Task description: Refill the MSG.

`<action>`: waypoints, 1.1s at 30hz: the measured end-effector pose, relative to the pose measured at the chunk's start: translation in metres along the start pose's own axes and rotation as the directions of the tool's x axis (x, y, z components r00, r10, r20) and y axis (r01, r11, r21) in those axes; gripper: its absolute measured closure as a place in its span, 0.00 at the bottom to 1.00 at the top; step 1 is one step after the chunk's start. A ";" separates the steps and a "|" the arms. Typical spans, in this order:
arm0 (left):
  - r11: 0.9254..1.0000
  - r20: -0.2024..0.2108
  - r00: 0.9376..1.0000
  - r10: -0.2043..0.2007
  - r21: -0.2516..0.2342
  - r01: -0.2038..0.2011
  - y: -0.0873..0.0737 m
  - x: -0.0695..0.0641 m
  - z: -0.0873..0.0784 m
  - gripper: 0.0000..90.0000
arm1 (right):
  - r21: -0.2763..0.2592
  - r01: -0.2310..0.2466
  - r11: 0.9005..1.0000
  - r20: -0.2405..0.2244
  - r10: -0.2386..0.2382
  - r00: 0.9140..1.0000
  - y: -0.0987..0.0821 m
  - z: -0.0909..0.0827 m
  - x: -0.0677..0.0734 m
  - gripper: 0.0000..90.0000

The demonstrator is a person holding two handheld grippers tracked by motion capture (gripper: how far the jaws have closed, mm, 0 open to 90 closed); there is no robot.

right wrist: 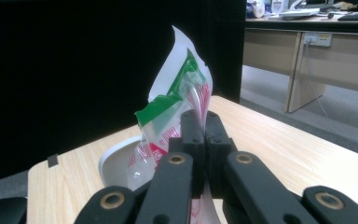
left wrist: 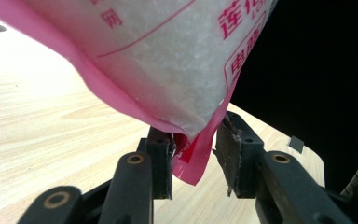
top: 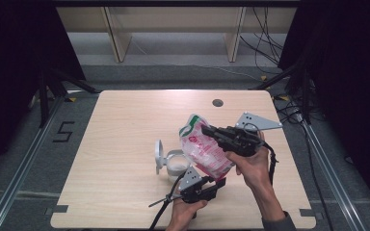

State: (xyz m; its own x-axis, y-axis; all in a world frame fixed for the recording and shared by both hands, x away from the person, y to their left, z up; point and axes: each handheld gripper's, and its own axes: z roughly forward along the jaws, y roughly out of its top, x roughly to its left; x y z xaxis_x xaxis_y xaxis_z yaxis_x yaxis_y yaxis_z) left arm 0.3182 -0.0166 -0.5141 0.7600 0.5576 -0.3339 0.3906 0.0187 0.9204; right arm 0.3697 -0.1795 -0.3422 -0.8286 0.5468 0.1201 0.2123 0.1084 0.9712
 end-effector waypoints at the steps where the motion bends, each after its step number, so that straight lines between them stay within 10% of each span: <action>1: 1.000 0.003 1.000 0.006 -0.004 -0.005 0.000 0.000 0.001 0.71 | -0.014 0.005 1.000 0.006 -0.005 1.000 -0.001 -0.002 -0.002 1.00; 26: 0.999 -0.046 0.998 -0.036 0.018 0.037 0.000 0.004 -0.007 0.50 | -0.049 -0.037 0.998 0.012 0.037 0.999 -0.013 -0.023 -0.017 1.00; 33: 0.999 -0.042 0.999 0.011 0.050 -0.009 0.000 0.001 -0.013 0.46 | -0.045 -0.066 0.997 0.051 0.069 0.996 -0.019 -0.033 -0.022 1.00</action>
State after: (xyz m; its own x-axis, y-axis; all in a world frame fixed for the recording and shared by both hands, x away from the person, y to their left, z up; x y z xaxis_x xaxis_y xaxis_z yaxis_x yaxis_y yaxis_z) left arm 0.3119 -0.0050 -0.5115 0.7414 0.5925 -0.3149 0.4093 -0.0275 0.9120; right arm 0.3672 -0.2214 -0.3561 -0.7844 0.5948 0.1757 0.2431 0.0344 0.9694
